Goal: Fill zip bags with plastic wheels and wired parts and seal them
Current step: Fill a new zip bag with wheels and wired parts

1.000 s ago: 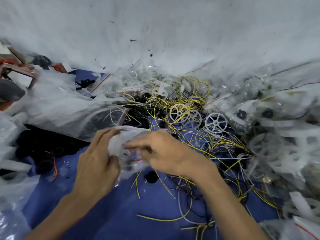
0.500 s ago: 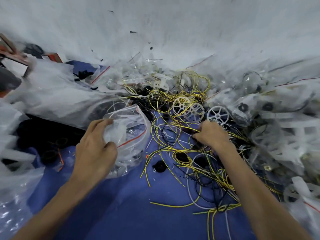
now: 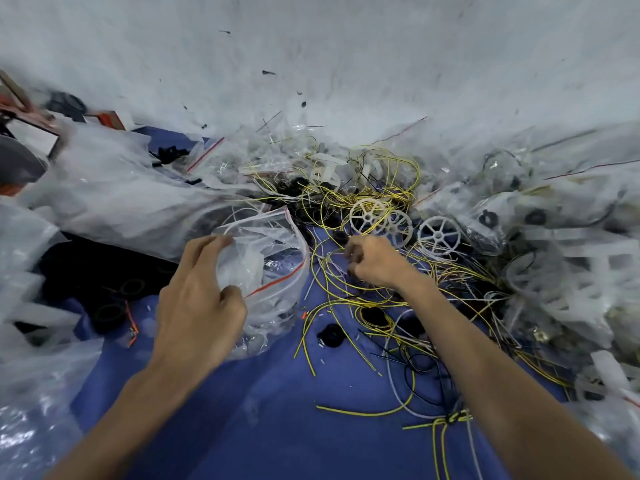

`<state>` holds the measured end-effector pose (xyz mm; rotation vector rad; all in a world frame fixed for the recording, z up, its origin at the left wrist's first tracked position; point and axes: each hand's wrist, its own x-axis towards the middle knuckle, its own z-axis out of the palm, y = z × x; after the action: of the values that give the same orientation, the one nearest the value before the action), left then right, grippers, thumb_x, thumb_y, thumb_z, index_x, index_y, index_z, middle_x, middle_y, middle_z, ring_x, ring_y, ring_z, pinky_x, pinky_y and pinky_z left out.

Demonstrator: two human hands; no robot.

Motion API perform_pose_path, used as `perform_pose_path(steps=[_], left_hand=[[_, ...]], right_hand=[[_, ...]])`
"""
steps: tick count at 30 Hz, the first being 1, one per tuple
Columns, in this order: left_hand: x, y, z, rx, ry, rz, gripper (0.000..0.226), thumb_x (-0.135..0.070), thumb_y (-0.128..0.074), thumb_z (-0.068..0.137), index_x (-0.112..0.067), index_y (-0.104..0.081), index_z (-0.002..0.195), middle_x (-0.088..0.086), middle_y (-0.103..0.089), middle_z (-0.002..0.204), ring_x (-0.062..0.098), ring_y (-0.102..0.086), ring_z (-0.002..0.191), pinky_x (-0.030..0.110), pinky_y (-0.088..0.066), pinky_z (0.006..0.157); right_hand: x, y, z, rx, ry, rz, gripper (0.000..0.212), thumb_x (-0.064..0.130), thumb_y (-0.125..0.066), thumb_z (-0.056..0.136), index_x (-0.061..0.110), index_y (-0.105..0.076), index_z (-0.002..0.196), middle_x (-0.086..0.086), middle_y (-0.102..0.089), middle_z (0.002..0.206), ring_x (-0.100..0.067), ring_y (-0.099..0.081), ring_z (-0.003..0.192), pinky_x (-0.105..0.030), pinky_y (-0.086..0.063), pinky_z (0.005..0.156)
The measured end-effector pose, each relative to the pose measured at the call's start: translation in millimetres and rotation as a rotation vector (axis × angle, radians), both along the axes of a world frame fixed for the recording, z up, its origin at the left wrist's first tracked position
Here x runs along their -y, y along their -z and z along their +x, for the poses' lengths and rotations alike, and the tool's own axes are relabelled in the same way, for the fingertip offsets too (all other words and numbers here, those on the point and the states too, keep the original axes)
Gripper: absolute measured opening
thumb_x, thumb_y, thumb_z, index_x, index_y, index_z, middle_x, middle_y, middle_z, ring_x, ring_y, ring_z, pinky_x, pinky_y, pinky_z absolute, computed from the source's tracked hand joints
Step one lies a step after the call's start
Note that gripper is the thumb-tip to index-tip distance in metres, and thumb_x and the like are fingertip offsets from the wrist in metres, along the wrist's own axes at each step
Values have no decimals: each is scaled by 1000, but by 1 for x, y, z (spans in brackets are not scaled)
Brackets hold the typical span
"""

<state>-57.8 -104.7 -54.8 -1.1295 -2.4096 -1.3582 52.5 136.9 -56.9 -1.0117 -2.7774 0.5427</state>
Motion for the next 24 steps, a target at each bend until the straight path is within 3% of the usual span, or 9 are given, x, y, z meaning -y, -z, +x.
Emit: perform_pose_path(steps=[4, 6, 8, 11, 14, 17, 20, 22, 24], left_hand=[[0, 0, 1, -6, 13, -11, 57, -8, -48, 73, -15, -51, 130, -4, -45, 136, 29, -52, 111, 40, -38, 91], [2, -1, 2, -18, 13, -6, 65, -16, -41, 65, -16, -51, 129, -4, -46, 135, 29, -53, 109, 41, -40, 91], [3, -2, 3, -19, 15, 3, 68, -18, -38, 61, -17, -51, 128, -5, -47, 134, 29, -54, 108, 41, -41, 89], [4, -1, 2, -5, 8, 8, 67, -18, -38, 61, -18, -51, 127, -7, -46, 134, 30, -54, 107, 41, -41, 89], [4, 0, 1, -6, 7, 7, 67, -18, -38, 61, -19, -51, 127, -7, -46, 134, 30, -55, 107, 41, -41, 89], [4, 1, 0, -9, 7, 17, 67, -18, -38, 62, -19, -51, 127, -7, -46, 135, 31, -55, 106, 41, -41, 87], [5, 0, 0, -16, 9, 30, 67, -18, -38, 62, -18, -52, 127, -6, -46, 134, 31, -54, 106, 40, -39, 87], [4, -1, 0, -29, 16, 34, 67, -18, -37, 62, -17, -51, 127, -5, -46, 134, 29, -52, 109, 39, -38, 87], [5, 0, 0, -37, 16, 39, 67, -19, -38, 62, -17, -51, 127, -4, -46, 135, 29, -51, 111, 39, -37, 88]], right_hand=[[-7, -9, 18, 4, 126, -50, 21, 2, -60, 80, 9, -69, 97, 1, -53, 77, -11, -48, 58, -18, -38, 48], [-3, -9, 15, 17, 126, 32, 23, -1, -59, 78, 8, -70, 97, 4, -49, 70, -10, -47, 59, -23, -47, 59], [4, -6, 5, 4, 50, 107, 30, -6, -57, 76, 8, -69, 99, -5, -56, 87, -18, -55, 76, -34, -51, 80], [11, 0, -9, 35, 19, 97, 21, 9, -58, 81, 7, -69, 98, -13, -63, 103, -28, -58, 98, -38, -51, 85], [12, 2, -16, 134, 78, -20, 34, 37, -64, 84, 3, -64, 79, -13, -58, 76, -26, -55, 73, -35, -49, 71], [10, -2, -13, 179, 103, -124, 40, 33, -63, 87, 6, -48, 62, -15, -44, 60, -25, -44, 59, -30, -38, 61], [1, -20, 3, 66, 142, -264, 34, 30, -56, 92, 3, -52, 73, -23, -58, 78, -31, -58, 79, -37, -46, 75], [-4, -35, 16, -156, 149, -440, 27, 27, -53, 94, 10, -48, 74, -8, -48, 67, -20, -49, 68, -28, -42, 68], [-8, -47, 28, -317, 102, -646, 16, 19, -53, 95, 11, -55, 81, -3, -54, 75, -14, -53, 71, -19, -48, 68]])
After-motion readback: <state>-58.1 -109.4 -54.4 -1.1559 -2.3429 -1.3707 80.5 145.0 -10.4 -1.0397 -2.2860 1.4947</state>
